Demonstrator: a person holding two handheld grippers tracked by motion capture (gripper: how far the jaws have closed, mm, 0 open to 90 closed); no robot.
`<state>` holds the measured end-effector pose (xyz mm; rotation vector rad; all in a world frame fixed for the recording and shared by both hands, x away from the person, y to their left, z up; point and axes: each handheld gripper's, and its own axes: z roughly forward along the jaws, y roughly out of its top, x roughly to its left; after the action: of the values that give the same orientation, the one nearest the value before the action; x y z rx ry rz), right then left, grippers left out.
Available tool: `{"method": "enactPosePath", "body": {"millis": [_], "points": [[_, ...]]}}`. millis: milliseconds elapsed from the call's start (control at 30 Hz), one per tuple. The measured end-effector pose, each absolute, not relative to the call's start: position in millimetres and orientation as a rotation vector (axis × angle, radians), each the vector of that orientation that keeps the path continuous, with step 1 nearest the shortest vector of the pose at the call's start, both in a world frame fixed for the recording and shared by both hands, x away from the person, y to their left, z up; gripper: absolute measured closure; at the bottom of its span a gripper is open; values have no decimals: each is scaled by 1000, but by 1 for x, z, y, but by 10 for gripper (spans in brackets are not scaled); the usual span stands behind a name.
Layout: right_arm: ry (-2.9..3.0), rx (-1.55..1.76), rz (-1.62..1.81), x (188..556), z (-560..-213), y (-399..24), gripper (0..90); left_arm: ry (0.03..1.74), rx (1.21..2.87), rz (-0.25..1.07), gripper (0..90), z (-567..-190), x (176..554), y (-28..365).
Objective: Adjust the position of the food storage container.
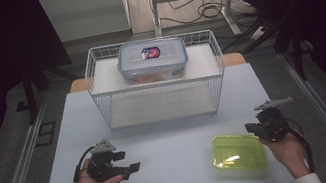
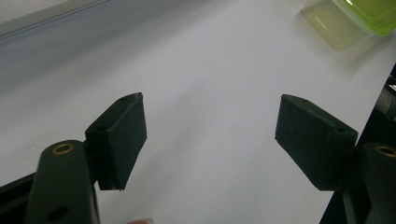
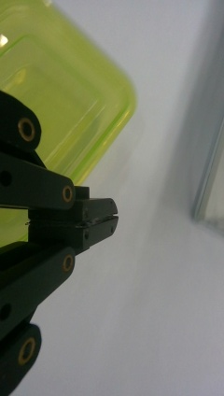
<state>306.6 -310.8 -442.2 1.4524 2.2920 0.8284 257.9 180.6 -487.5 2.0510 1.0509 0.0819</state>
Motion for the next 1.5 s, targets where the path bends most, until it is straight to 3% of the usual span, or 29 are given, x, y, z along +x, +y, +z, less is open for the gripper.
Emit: {"method": "enactPosePath", "body": {"millis": [367,667,1500], "points": [[2265,1590,692,270,-458,-345,890,1066,2025,98,242,-485,257,184],[2353,1604,598,245,-474,-342,890,1065,2026,98,242,-485,255,183],[2473,1455,765,263,-469,-280,890,1090,2023,112,242,-487,256,183]]}}
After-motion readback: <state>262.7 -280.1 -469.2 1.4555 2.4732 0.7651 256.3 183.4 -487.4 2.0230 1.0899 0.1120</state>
